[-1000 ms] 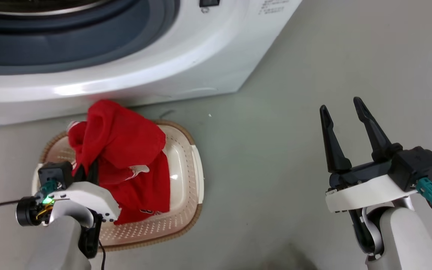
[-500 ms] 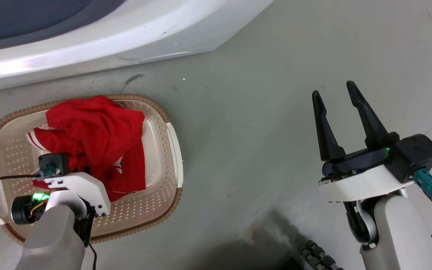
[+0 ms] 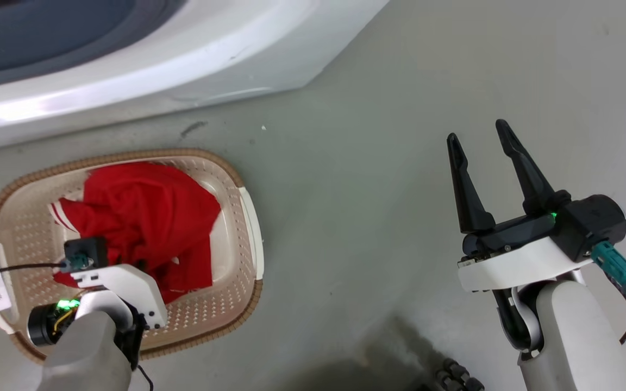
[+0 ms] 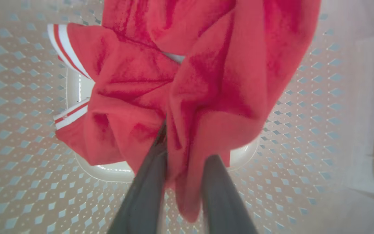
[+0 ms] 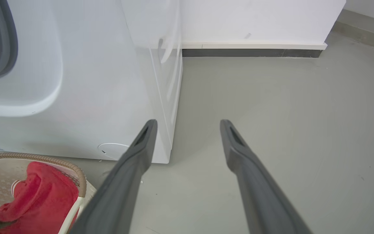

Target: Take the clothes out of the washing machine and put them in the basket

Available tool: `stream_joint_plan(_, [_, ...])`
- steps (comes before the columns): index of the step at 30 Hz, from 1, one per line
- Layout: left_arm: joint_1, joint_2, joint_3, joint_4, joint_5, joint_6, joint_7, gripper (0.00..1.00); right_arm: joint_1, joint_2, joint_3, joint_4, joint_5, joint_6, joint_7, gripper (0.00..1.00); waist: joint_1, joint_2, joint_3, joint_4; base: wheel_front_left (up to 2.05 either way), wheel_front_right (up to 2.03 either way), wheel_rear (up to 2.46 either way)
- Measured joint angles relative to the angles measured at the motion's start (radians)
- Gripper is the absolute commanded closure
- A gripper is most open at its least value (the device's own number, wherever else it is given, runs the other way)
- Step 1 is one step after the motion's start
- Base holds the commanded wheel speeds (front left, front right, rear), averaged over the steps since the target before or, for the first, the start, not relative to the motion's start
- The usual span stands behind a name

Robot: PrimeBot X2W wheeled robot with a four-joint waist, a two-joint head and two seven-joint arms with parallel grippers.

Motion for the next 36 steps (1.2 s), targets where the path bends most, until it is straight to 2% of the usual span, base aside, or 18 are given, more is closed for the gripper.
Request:
stream_joint_plan(6, [0.042, -0.025, 0.0, -0.002, -0.003, -0.002, -0.006, 0.0, 0.006, 0.0, -0.005, 0.028, 0.0, 0.0, -0.002, 0.0, -0.0001, 0.0, -0.102, 0.017, 0.0, 0.0, 0.0])
stream_joint_plan(12, [0.11, -0.042, 0.024, -0.114, -0.001, 0.005, -0.008, 0.0, 0.044, 0.0, -0.023, 0.055, -0.008, 0.0, 0.002, 0.0, -0.0001, 0.0, -0.219, 0.043, 0.0, 0.0, 0.0])
stream_joint_plan(24, [0.281, -0.079, 0.127, -0.46, 0.086, 0.044, -0.009, 0.0, 0.135, 0.0, -0.073, 0.055, -0.04, 0.0, 0.045, 0.0, -0.0003, 0.0, -0.424, 0.123, 0.0, 0.0, 0.0])
stream_joint_plan(36, [0.391, -0.128, 0.23, -0.875, 0.232, 0.057, -0.009, 0.0, 0.196, 0.0, -0.085, 0.023, -0.056, 0.0, 0.086, 0.0, -0.0004, 0.0, -0.536, 0.206, 0.0, 0.0, 0.0])
